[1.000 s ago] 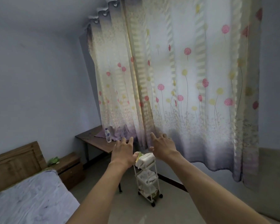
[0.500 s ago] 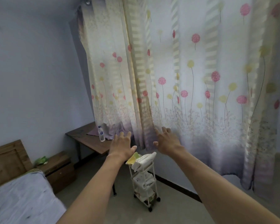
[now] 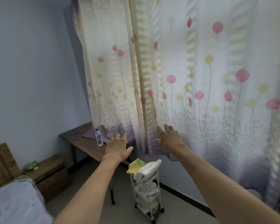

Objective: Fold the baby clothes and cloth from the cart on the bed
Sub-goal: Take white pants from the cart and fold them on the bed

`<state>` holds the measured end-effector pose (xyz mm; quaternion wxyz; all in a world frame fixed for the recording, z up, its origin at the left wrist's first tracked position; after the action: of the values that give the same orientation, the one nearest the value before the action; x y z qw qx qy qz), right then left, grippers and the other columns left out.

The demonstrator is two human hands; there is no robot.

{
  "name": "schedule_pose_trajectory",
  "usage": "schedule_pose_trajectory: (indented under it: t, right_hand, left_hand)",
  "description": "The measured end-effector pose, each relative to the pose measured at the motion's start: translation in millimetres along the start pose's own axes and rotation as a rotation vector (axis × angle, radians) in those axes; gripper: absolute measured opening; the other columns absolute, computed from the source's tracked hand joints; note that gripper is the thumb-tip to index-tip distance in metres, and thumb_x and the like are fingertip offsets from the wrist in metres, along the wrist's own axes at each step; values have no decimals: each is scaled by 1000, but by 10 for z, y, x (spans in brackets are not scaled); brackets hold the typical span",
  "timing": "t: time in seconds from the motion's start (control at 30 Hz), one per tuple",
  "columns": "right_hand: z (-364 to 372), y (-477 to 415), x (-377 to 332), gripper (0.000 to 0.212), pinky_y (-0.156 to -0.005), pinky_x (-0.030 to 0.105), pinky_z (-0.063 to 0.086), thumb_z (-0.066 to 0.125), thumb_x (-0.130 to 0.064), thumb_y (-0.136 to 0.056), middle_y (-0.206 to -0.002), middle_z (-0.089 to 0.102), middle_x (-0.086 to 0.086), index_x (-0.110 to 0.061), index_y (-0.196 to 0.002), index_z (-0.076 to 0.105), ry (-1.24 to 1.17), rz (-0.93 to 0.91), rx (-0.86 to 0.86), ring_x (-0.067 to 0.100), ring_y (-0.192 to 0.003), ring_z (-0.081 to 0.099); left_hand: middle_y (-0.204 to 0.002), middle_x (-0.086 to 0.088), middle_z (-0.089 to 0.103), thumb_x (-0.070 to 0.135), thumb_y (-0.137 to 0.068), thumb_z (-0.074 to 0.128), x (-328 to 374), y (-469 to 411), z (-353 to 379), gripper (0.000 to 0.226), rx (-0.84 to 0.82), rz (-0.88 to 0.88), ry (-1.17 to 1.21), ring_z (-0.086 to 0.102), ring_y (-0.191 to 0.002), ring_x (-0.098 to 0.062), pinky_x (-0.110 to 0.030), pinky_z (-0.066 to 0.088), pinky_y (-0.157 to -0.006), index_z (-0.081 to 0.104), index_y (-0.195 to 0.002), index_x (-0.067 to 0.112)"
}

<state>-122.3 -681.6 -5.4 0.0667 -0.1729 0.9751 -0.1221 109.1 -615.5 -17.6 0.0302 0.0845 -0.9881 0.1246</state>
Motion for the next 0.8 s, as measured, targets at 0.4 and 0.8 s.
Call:
schedule_pose_trajectory:
  t: [0.4,0.8]
  right_hand:
    - [655,-1402,64,70,-113,49,42,59,-39,-103,-158,41,16,-18,-162,27,0,-77,-36,37,-147,38]
    - [1045,-3453,258,71,-109,57,50,56,-48,-105,-162,37,20,-22,-163,24,-52,-178,-64,40,-150,36]
  left_hand:
    - [-162,-11,38,60,-97,64,-289,-1186,652,86,-46,-60,-1,41,-147,-39,-55,46,-115,28,-166,24]
    - [-173,-13,25,54,-101,61,-202,-2953,869,87,-11,-143,46,25,-159,-40,-61,36,-122,14,-170,26]
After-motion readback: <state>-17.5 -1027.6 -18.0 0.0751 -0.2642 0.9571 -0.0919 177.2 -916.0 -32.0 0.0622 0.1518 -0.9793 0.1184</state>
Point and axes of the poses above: each hand's wrist, its own y-axis away from the middle knuckle, its own z-axis out of the palm, x = y × z, the point moved 6 cm from there along -y, towards the middle knuckle
